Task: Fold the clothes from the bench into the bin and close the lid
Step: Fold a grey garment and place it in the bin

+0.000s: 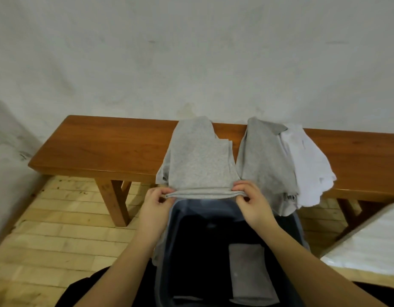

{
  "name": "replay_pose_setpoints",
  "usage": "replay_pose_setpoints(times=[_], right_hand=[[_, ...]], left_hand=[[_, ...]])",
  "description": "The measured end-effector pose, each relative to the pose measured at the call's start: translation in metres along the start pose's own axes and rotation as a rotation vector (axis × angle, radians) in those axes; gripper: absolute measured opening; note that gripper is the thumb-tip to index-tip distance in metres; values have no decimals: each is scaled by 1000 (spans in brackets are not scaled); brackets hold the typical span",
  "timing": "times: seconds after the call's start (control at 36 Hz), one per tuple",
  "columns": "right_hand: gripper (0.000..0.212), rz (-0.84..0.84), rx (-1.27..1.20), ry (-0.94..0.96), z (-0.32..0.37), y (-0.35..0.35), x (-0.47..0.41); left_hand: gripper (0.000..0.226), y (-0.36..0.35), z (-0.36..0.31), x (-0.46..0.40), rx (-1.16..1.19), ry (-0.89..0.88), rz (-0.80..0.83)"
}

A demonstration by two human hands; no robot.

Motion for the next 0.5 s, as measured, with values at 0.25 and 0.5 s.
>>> replay_pose_setpoints(times=[0.25,0.5], right_hand=[[11,-244,-241,-234,-21,-12,19],[47,-320,-949,-706,-50,-44,9]], left_hand=[[32,-30,15,-11,435,340,195],[56,-42,10,-26,714,374,285]])
Point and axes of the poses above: each hand's wrist, its own x-axis away from the middle knuckle, its own y-axis out of the back of the hand, z = x × y, the point moved 5 cm from there along -x, towards the middle knuckle, and after that the axes turned 14 degrees about -x, right-handed, at the moved point
